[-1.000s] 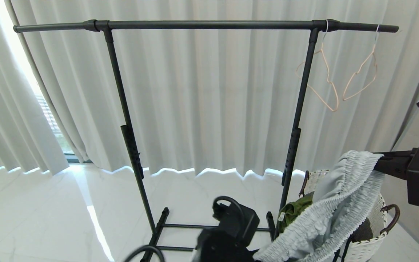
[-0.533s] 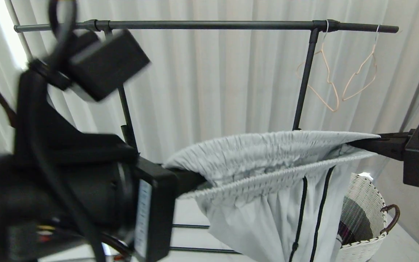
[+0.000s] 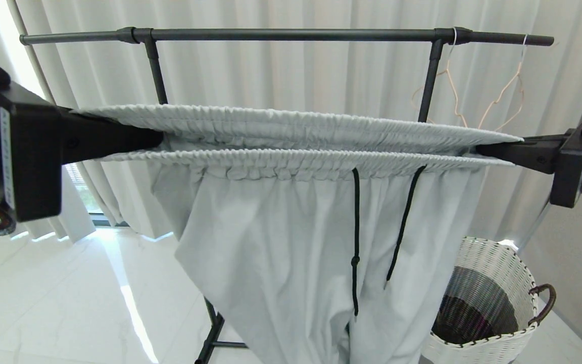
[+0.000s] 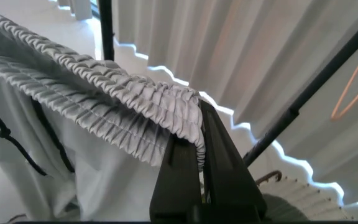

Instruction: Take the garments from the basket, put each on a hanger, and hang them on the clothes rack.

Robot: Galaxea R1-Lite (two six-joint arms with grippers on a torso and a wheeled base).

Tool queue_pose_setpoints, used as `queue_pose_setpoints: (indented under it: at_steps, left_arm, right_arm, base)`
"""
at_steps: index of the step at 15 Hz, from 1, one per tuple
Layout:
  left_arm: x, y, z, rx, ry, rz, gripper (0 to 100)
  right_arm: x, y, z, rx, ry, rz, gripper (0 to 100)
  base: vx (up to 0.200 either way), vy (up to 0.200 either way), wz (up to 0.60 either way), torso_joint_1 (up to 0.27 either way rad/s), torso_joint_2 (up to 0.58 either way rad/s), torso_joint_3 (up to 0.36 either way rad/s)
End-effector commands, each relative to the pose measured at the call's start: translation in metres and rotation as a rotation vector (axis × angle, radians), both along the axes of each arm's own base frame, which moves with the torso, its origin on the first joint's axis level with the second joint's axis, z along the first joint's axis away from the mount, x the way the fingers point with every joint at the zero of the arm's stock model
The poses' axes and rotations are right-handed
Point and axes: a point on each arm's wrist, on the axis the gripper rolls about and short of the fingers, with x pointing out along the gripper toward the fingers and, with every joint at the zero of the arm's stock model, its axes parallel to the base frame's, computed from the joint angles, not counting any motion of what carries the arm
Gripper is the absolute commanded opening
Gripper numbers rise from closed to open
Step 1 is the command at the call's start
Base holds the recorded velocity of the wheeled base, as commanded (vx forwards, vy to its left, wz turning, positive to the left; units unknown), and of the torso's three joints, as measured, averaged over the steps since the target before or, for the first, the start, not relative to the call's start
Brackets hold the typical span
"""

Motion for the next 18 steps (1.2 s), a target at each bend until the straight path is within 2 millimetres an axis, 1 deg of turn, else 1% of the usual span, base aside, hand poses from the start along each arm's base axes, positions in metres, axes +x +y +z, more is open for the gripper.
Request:
queue_pose_setpoints:
  at_steps: [1, 2, 4, 5, 7, 8, 9, 11, 12, 14, 16, 18]
  left_arm:
    - [0.003, 0.006, 0.001, -0.004, -0.006, 0.044, 0]
    - [0.004, 0.006, 0.0, -0.01, 0.0, 0.051, 0]
    - [0.006, 0.007, 0.0, -0.01, -0.002, 0.065, 0]
    - [0.007, 0.008, 0.002, -0.018, -0.01, 0.074, 0]
    - [0.011, 0.005, 0.006, -0.057, -0.048, 0.075, 0]
    - [0.014, 0.002, 0.005, -0.062, -0.055, 0.075, 0]
    - [0.016, 0.0, 0.002, -0.058, -0.055, 0.074, 0]
    - [0.016, -0.001, -0.003, -0.045, -0.044, 0.069, 0]
    - [0.017, -0.006, -0.005, -0.059, -0.056, 0.052, 0]
    - [0.028, -0.023, -0.004, -0.111, -0.106, 0.025, 0]
    - [0.042, -0.04, -0.005, -0.125, -0.122, 0.017, 0]
    - [0.053, -0.051, -0.004, -0.129, -0.118, 0.014, 0]
  right_arm:
    - [0.004, 0.004, 0.004, 0.002, -0.009, 0.007, 0]
    - [0.006, 0.007, 0.014, 0.013, -0.035, 0.014, 0]
    - [0.005, 0.007, 0.024, 0.022, -0.064, 0.01, 0]
    - [0.003, 0.006, 0.033, 0.023, -0.075, 0.01, 0]
    - [-0.001, 0.003, 0.048, 0.022, -0.079, 0.011, 0]
    - [-0.003, 0.002, 0.054, 0.012, -0.08, 0.012, 0]
    - [-0.006, 0.0, 0.057, -0.006, -0.069, 0.01, 0]
    - [-0.009, -0.011, 0.059, -0.058, -0.041, -0.055, 0]
    - [-0.023, -0.022, 0.063, -0.084, -0.027, -0.097, 0]
    - [-0.049, -0.035, 0.065, -0.092, 0.001, -0.077, 0]
    - [-0.076, -0.044, 0.062, -0.088, 0.053, 0.047, 0]
    - [-0.094, -0.048, 0.057, -0.081, 0.108, 0.194, 0]
  base:
    - [0.0, 0.0, 0.0, 0.0, 0.0, 0.0]
    - [0.0, 0.0, 0.0, 0.0, 0.0, 0.0]
    - [0.0, 0.0, 0.0, 0.0, 0.0, 0.0]
    - [0.0, 0.0, 0.0, 0.0, 0.0, 0.0]
    - [0.0, 0.0, 0.0, 0.0, 0.0, 0.0]
    - [0.0, 0.0, 0.0, 0.0, 0.0, 0.0]
    - [0.0, 0.0, 0.0, 0.0, 0.0, 0.0]
    - [0.0, 0.0, 0.0, 0.0, 0.0, 0.0]
    - [0.0, 0.0, 0.0, 0.0, 0.0, 0.0]
    - [0.0, 0.0, 0.0, 0.0, 0.0, 0.0]
    - [0.0, 0.0, 0.0, 0.0, 0.0, 0.0]
    - [0.0, 0.0, 0.0, 0.0, 0.0, 0.0]
